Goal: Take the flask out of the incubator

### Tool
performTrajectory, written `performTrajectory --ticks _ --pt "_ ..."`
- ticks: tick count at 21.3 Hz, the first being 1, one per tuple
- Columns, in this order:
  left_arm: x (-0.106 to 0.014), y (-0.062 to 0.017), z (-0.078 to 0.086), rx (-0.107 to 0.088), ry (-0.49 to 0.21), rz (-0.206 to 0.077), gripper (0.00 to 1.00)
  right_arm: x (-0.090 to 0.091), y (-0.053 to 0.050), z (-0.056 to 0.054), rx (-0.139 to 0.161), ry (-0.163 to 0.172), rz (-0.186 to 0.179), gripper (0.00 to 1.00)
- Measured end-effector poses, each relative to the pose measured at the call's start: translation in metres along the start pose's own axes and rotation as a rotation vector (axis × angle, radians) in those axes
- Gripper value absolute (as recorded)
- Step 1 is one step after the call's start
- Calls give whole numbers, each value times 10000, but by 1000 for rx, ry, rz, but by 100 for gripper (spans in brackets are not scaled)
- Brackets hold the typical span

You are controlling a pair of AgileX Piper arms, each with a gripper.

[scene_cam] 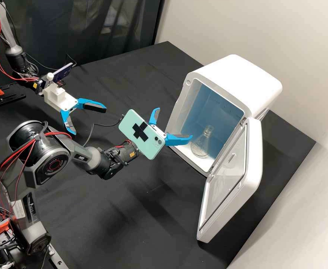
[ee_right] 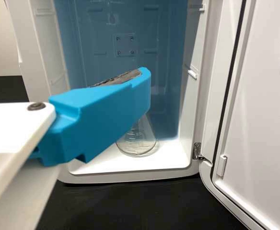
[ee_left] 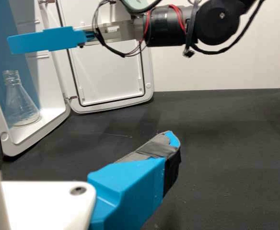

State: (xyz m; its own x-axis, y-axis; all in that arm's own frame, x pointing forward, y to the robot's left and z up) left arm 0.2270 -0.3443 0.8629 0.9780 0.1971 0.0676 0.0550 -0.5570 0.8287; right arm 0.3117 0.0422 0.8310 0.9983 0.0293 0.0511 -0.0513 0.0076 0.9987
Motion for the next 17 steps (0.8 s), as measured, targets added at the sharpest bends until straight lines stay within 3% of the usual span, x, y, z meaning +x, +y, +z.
performTrajectory --ticks 9,13,17 --pt "-17 9 -59 -2 24 4 100 0 7 7 -2 -1 1 100" --pt "-19 19 -57 0 24 8 100 16 59 114 -18 -3 32 100" --pt "-24 37 -55 2 23 18 100 164 -37 212 -54 -28 10 100"
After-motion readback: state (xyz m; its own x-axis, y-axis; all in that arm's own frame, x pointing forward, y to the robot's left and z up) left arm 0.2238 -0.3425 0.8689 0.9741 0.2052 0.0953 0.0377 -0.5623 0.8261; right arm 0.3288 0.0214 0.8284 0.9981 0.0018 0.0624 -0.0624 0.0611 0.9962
